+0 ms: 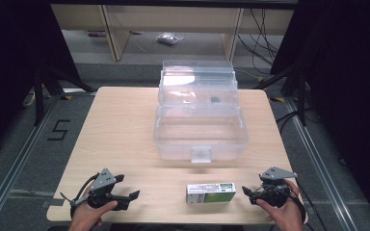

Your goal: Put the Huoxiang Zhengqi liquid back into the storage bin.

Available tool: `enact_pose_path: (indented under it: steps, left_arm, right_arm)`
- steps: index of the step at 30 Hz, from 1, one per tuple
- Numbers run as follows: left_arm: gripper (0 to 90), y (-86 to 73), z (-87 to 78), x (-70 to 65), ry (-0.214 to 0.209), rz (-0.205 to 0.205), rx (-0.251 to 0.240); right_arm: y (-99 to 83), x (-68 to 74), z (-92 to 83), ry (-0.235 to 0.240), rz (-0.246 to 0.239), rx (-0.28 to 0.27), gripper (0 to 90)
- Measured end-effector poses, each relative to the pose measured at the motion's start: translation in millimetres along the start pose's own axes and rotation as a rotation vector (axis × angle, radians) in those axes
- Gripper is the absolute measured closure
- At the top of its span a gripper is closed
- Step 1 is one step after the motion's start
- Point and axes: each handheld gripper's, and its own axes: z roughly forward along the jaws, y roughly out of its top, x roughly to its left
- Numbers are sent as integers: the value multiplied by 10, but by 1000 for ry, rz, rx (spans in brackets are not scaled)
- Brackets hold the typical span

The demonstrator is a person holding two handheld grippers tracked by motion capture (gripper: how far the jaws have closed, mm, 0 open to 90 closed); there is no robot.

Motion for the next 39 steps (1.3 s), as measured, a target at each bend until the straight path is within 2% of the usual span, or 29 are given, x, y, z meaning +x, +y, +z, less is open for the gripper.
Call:
enact_pose_path:
  steps: [2, 3, 4, 5, 6, 9, 10, 13, 14, 18, 22, 23, 24, 27, 28, 29, 30, 33, 35, 36, 38, 39]
  left_arm:
    - [148, -1, 1, 1, 0, 1, 1]
    - [148, -1, 1, 1, 0, 1, 1]
    - [147, 3, 3, -5, -1, -4, -5]
    - [148, 3, 3, -5, -1, -4, -5]
    - [148, 3, 3, -4, 0, -5, -7]
    - [148, -2, 8, 8, -2, -2, 0]
    - [148, -1, 6, 7, -2, -1, -1]
    - [148, 3, 0, 0, 0, -6, -8]
    - [148, 0, -1, 4, 1, -5, -4]
    - [148, 0, 5, 6, -4, -1, -2]
    - [148, -1, 11, 6, -4, -3, 0]
    - [148, -1, 11, 6, -4, -3, 0]
    - [148, -2, 14, 8, -5, -2, -5]
    - [148, -1, 12, 2, -5, -4, -3]
    - [148, -1, 12, 2, -5, -4, -3]
    - [147, -1, 9, 3, -5, -4, -4]
    - [148, -1, 7, 8, -5, 0, -1]
    - [148, -3, 14, 9, -9, -4, -1]
    - [148, -3, 15, 4, -11, -1, -2]
    - [148, -3, 13, 0, -8, -6, -3]
    - [148, -3, 16, 3, -10, -5, -6]
    - [148, -4, 15, 2, -8, -5, -4]
  right_arm:
    - [-2, -11, -5, 0, -6, 8, 203]
    - [4, 12, -27, 10, 35, 23, 203]
    - [13, -3, -31, 12, 11, 7, 200]
    - [13, -3, -31, 12, 11, 7, 200]
    - [35, 11, -72, 23, 30, 31, 193]
    - [72, -22, -99, 45, -17, 26, 190]
    - [88, 0, -141, 29, 5, 27, 190]
    - [134, 27, -210, 40, -10, 26, 189]
    - [151, 34, -236, 41, -33, 29, 189]
    - [203, 120, -354, 62, -49, 31, 189]
    - [270, 184, -460, 102, -109, 27, 182]
    - [270, 184, -460, 102, -109, 27, 182]
    - [326, 249, -508, 129, -132, 25, 177]
    - [412, 328, -551, 146, -174, 29, 177]
    - [412, 328, -551, 146, -174, 29, 177]
    - [478, 404, -554, 158, -200, 20, 176]
    - [510, 401, -553, 163, -232, 18, 176]
    - [575, 462, -544, 186, -250, 31, 175]
    - [639, 529, -498, 203, -276, 21, 174]
    - [677, 549, -488, 215, -309, 35, 174]
    - [688, 574, -464, 217, -311, 30, 173]
    - [734, 633, -436, 229, -330, 42, 173]
